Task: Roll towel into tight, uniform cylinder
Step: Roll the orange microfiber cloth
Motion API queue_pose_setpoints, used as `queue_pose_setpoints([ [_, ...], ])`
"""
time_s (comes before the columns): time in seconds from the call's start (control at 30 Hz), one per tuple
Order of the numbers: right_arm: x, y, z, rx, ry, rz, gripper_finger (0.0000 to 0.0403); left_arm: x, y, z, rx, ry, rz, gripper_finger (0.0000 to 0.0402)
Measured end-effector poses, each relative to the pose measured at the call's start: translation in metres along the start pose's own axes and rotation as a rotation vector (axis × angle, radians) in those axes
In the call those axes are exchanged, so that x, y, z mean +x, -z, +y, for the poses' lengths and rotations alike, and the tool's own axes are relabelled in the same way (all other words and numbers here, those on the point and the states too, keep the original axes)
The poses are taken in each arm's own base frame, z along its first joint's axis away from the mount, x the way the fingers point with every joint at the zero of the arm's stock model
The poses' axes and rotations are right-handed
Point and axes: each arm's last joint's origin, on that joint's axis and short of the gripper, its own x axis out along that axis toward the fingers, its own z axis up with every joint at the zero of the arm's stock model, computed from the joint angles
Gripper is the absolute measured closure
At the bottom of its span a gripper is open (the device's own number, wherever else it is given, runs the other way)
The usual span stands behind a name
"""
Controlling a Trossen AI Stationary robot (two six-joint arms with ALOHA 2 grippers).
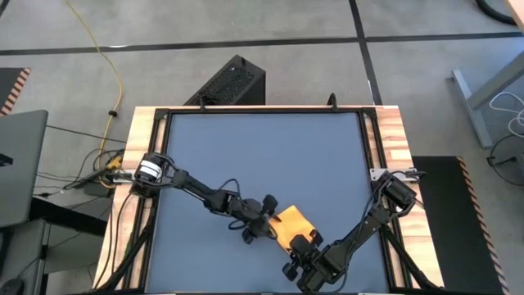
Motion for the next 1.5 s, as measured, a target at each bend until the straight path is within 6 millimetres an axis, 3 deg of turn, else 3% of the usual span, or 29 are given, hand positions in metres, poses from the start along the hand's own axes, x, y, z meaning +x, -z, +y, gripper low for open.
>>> queue_pose_setpoints([
  [0.1, -0.001, 0.002, 0.0, 0.021, -0.002, 0.005, 0.0352, 0.002, -0.004, 0.003, -0.04, 0.004, 0.019, 0.0152],
  [0.2, -0.004, 0.006, 0.0, 0.03, -0.005, 0.008, 0.0352, 0.003, -0.006, 0.005, -0.08, 0.002, 0.044, 0.0188],
  [0.43, -0.01, 0.013, -0.002, 0.082, 0.005, 0.013, 0.0352, 0.005, -0.017, 0.011, -0.084, 0.068, 0.129, 0.0371],
  [0.47, -0.01, 0.013, -0.002, 0.089, 0.005, 0.014, 0.0352, 0.005, -0.018, 0.012, -0.091, 0.089, 0.143, 0.0382],
  [0.77, -0.019, 0.007, 0.001, 0.258, -0.023, 0.083, 0.0352, -0.002, -0.04, 0.03, -0.259, 0.404, 0.279, 0.039],
  [0.93, -0.019, 0.002, 0.007, 0.305, -0.072, 0.086, 0.0342, -0.005, -0.041, 0.037, -0.428, 0.506, 0.277, 0.0391],
  [1.3, -0.003, -0.015, 0.002, 0.238, -0.021, 0.223, 0.0247, 0.002, -0.021, 0.029, -0.606, 0.548, 0.404, 0.0392],
  [1.5, -0.02, -0.018, 0.005, 0.153, -0.006, 0.195, 0.0207, 0.0, -0.014, 0.037, -0.672, 0.565, 0.417, 0.0392],
])
